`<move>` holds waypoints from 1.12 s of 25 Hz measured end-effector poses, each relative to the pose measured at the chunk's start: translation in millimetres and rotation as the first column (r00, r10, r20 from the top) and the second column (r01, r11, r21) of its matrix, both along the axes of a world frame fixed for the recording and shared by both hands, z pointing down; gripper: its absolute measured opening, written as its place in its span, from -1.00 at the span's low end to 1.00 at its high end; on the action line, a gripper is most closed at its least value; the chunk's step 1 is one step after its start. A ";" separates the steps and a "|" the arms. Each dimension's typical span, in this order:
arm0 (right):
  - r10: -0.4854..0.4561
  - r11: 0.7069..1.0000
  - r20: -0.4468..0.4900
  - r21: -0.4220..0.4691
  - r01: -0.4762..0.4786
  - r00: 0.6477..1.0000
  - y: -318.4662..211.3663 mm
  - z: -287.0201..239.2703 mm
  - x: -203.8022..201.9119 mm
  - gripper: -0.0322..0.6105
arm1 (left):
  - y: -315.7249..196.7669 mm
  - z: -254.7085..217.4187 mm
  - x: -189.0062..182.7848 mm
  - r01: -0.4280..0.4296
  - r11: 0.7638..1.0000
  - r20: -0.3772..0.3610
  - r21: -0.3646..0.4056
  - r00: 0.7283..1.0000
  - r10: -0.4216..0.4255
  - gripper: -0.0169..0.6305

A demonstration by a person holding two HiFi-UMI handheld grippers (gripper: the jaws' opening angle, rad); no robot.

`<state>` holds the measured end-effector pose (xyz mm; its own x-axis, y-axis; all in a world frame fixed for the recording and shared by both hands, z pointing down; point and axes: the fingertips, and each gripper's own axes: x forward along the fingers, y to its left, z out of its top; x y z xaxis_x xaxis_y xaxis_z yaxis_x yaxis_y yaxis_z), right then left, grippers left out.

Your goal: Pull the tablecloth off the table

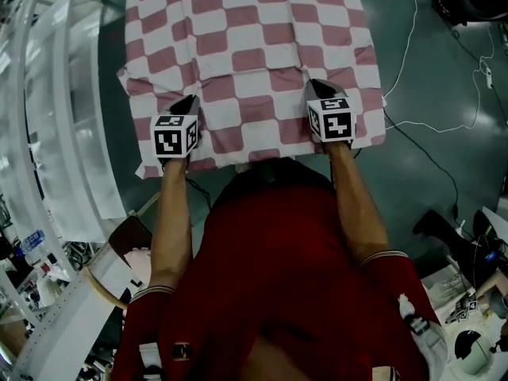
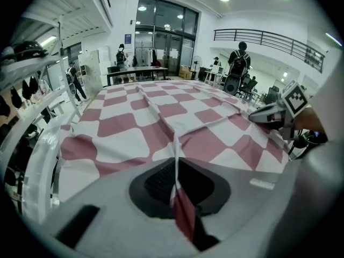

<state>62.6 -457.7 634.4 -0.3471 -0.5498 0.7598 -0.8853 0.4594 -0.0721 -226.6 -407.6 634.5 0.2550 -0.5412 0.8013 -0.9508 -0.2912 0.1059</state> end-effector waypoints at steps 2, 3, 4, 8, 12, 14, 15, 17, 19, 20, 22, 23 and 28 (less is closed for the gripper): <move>-0.003 1.000 0.004 -0.001 0.003 1.000 2.1 -0.3 -0.8 -0.88 | -0.1 -0.2 3.2 -0.015 1.000 0.002 0.005 1.000 0.015 -0.91; -0.006 1.000 0.006 -0.002 0.006 1.000 4.0 0.2 -1.4 -0.88 | 0.6 0.2 4.5 -0.025 1.000 0.009 0.007 1.000 0.025 -0.92; -0.010 1.000 0.007 -0.004 0.011 1.000 6.7 0.9 -2.1 -0.88 | 2.0 1.1 5.8 -0.034 0.999 0.011 0.007 0.999 0.034 -0.92; -0.027 1.000 0.007 -0.010 0.027 1.000 26.9 3.5 -5.6 -0.88 | 15.2 3.7 12.0 -0.070 0.998 -0.025 -0.002 0.997 0.070 -0.92; -0.033 0.999 -0.019 0.000 0.033 0.999 54.3 4.9 -8.5 -0.88 | 36.2 4.8 17.9 -0.137 0.990 -0.049 -0.009 0.989 0.137 -0.92; -0.030 1.000 -0.032 0.002 0.030 0.999 67.9 4.9 -8.9 -0.88 | 47.4 5.0 20.3 -0.174 0.985 -0.063 -0.013 0.983 0.173 -0.92; -0.027 1.000 -0.036 0.002 0.027 0.999 75.8 4.8 -8.8 -0.88 | 54.1 5.1 21.5 -0.191 0.981 -0.069 -0.013 0.979 0.190 -0.92; -0.017 1.000 -0.029 0.000 0.017 0.999 96.2 3.8 -7.8 -0.88 | 71.4 4.5 25.0 -0.218 0.976 -0.082 -0.010 0.973 0.216 -0.92; -0.008 1.000 -0.004 0.002 0.008 1.000 125.6 1.6 -6.4 -0.88 | 97.8 1.3 30.0 -0.227 0.974 -0.092 0.001 0.970 0.227 -0.92; -0.004 1.000 0.012 0.004 0.004 1.000 142.1 0.4 -5.9 -0.88 | 112.8 -1.3 32.6 -0.226 0.974 -0.095 0.009 0.970 0.225 -0.92; 0.012 1.000 0.049 0.008 -0.012 0.999 165.1 -1.7 -6.4 -0.88 | 132.2 -6.9 35.7 -0.218 0.975 -0.104 0.032 0.970 0.220 -0.92; 0.025 1.000 0.070 0.010 -0.026 0.997 169.0 -2.7 -7.7 -0.88 | 133.8 -9.5 35.7 -0.215 0.976 -0.112 0.044 0.969 0.219 -0.92; 0.066 0.997 0.178 0.038 -0.073 0.982 184.3 -14.9 -7.1 -0.88 | 146.5 -23.5 35.4 -0.187 0.977 -0.157 0.098 0.967 0.201 -0.92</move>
<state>55.5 -273.3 619.5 -0.4334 -0.6089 0.6644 -0.8903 0.4034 -0.2110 -191.2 -261.1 611.1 0.4871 -0.5301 0.6941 -0.8463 -0.4829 0.2250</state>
